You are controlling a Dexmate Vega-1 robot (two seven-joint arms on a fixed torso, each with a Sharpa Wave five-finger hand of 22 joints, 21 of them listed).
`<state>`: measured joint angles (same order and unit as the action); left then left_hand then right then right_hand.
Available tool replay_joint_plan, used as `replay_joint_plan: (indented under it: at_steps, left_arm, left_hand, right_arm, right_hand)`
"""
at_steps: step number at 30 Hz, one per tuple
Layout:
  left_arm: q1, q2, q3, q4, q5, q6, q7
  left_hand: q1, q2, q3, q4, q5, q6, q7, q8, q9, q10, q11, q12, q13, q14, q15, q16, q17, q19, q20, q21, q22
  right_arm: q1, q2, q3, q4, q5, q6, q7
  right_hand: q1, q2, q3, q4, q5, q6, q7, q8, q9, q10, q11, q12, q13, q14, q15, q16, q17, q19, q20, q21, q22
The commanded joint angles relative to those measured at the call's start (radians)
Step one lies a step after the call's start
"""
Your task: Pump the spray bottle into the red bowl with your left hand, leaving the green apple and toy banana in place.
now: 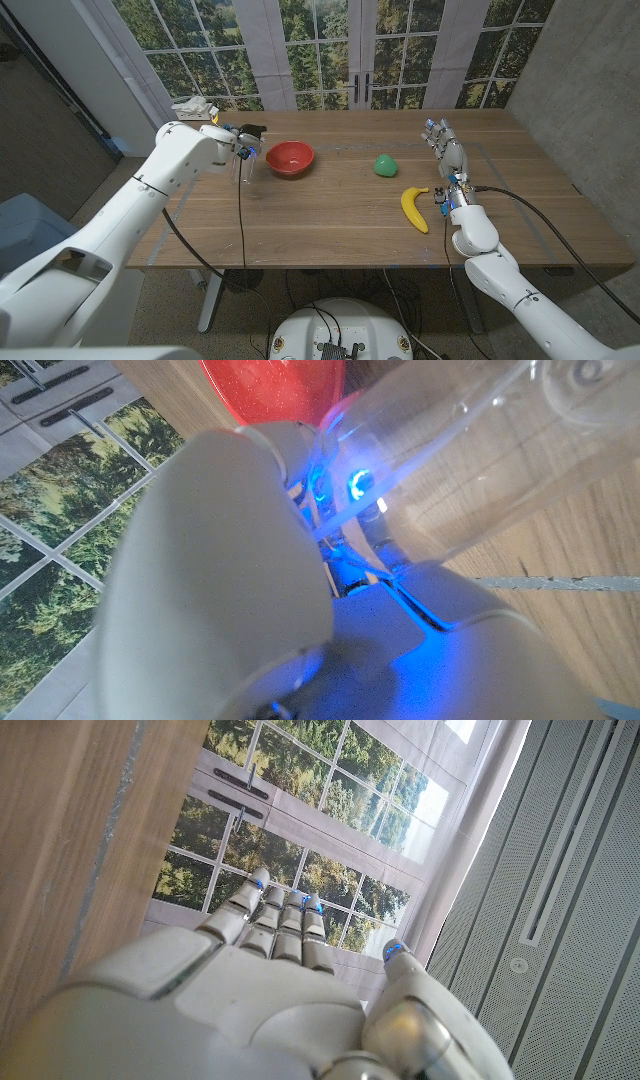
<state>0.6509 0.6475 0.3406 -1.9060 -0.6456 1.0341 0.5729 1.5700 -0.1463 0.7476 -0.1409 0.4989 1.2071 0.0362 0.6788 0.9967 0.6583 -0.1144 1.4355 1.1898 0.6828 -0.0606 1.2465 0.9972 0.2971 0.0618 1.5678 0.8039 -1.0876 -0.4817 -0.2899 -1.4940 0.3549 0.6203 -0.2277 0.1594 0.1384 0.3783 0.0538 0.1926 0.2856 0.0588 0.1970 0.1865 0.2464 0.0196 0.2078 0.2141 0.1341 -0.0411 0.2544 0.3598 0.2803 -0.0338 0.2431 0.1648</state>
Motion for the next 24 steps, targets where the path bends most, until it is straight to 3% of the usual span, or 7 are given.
replay_joint_plan:
  at_steps: [1, 2, 3, 9, 11, 14, 24]
  left_arm:
    - [-0.007, -0.025, -0.013, 0.030, -0.026, -0.018, 0.014]
    - [-0.005, -0.029, -0.013, 0.030, -0.024, -0.021, 0.022]
    - [-0.007, -0.031, -0.013, 0.032, -0.026, -0.021, 0.023]
    - [-0.009, -0.041, -0.014, 0.037, -0.033, -0.028, 0.036]
    - [-0.010, -0.041, -0.011, 0.038, -0.034, -0.029, 0.038]
    - [-0.012, -0.042, -0.010, 0.037, -0.039, -0.028, 0.038]
    - [-0.010, -0.044, -0.011, 0.032, -0.053, -0.025, 0.047]
  left_hand:
    - [0.198, 0.184, 0.130, -0.068, 0.000, -0.019, 0.034, -0.028, -0.115, 0.005, 0.008, -0.002, 0.015, 0.016, -0.047, 0.005, 0.011, 0.010, -0.002, 0.002, 0.006]
    - [0.197, 0.185, 0.131, -0.068, 0.001, -0.019, 0.020, -0.045, -0.139, 0.001, 0.006, 0.001, 0.019, 0.016, -0.046, 0.002, 0.004, 0.010, -0.003, 0.001, 0.006]
    - [0.195, 0.187, 0.133, -0.068, 0.001, -0.073, 0.003, -0.108, -0.190, 0.000, 0.008, 0.003, 0.019, 0.013, -0.051, 0.009, 0.010, 0.012, -0.005, 0.000, 0.007]
    - [0.194, 0.184, 0.134, -0.069, 0.007, -0.295, -0.033, -0.369, -0.373, -0.001, 0.006, 0.007, 0.009, 0.011, -0.050, 0.014, 0.002, 0.019, -0.003, -0.002, 0.007]
    - [0.195, 0.180, 0.136, -0.070, 0.008, -0.344, -0.059, -0.420, -0.405, -0.001, 0.007, 0.008, 0.008, 0.012, -0.046, 0.014, 0.001, 0.022, -0.001, -0.002, 0.006]
    - [0.195, 0.178, 0.137, -0.068, 0.008, -0.340, -0.063, -0.459, -0.451, 0.000, 0.006, -0.004, -0.010, 0.010, -0.048, 0.013, -0.001, 0.021, -0.002, -0.003, 0.004]
    - [0.195, 0.177, 0.136, -0.068, 0.010, -0.330, -0.060, -0.497, -0.516, -0.001, 0.007, -0.009, -0.012, 0.013, -0.049, 0.010, -0.012, 0.023, -0.003, -0.002, 0.001]
  right_arm:
    - [0.007, 0.003, -0.001, 0.015, 0.008, 0.003, 0.002]
    - [0.008, 0.003, -0.001, 0.017, 0.013, 0.005, 0.006]
    - [0.009, 0.004, -0.001, 0.019, 0.013, 0.006, 0.005]
    - [0.013, 0.004, 0.000, 0.027, 0.017, 0.008, 0.008]
    - [0.013, 0.002, 0.000, 0.029, 0.023, 0.006, 0.013]
    - [0.014, 0.002, 0.001, 0.032, 0.026, 0.011, 0.016]
    - [0.014, -0.002, 0.002, 0.035, 0.031, 0.017, 0.024]
  right_hand:
    - [-0.002, 0.018, 0.003, -0.006, 0.004, 0.010, 0.003, 0.003, 0.002, 0.004, 0.002, 0.000, 0.000, 0.004, 0.005, -0.004, 0.001, 0.007, -0.013, -0.004, 0.006]
    - [-0.001, 0.018, 0.003, -0.006, 0.004, 0.010, 0.003, 0.003, 0.002, 0.004, 0.002, 0.000, 0.000, 0.004, 0.005, -0.004, 0.001, 0.007, -0.013, -0.004, 0.006]
    - [-0.001, 0.018, 0.003, -0.006, 0.004, 0.010, 0.003, 0.003, 0.002, 0.004, 0.002, 0.000, 0.000, 0.004, 0.005, -0.004, 0.001, 0.007, -0.013, -0.005, 0.006]
    - [-0.001, 0.017, 0.003, -0.007, 0.004, 0.010, 0.003, 0.003, 0.002, 0.003, 0.002, -0.001, 0.000, 0.003, 0.007, -0.005, 0.001, 0.008, -0.012, -0.007, 0.006]
    - [-0.001, 0.017, 0.003, -0.007, 0.004, 0.010, 0.003, 0.003, 0.002, 0.003, 0.001, -0.001, 0.000, 0.003, 0.006, -0.005, 0.001, 0.008, -0.012, -0.008, 0.006]
    - [-0.001, 0.017, 0.003, -0.007, 0.004, 0.010, 0.003, 0.003, 0.002, 0.003, 0.002, -0.001, 0.000, 0.003, 0.006, -0.004, 0.001, 0.009, -0.012, -0.009, 0.006]
    - [0.000, 0.017, 0.003, -0.008, 0.004, 0.009, 0.003, 0.002, 0.002, 0.003, 0.002, -0.001, -0.001, 0.003, 0.007, -0.005, 0.000, 0.011, -0.011, -0.012, 0.006]
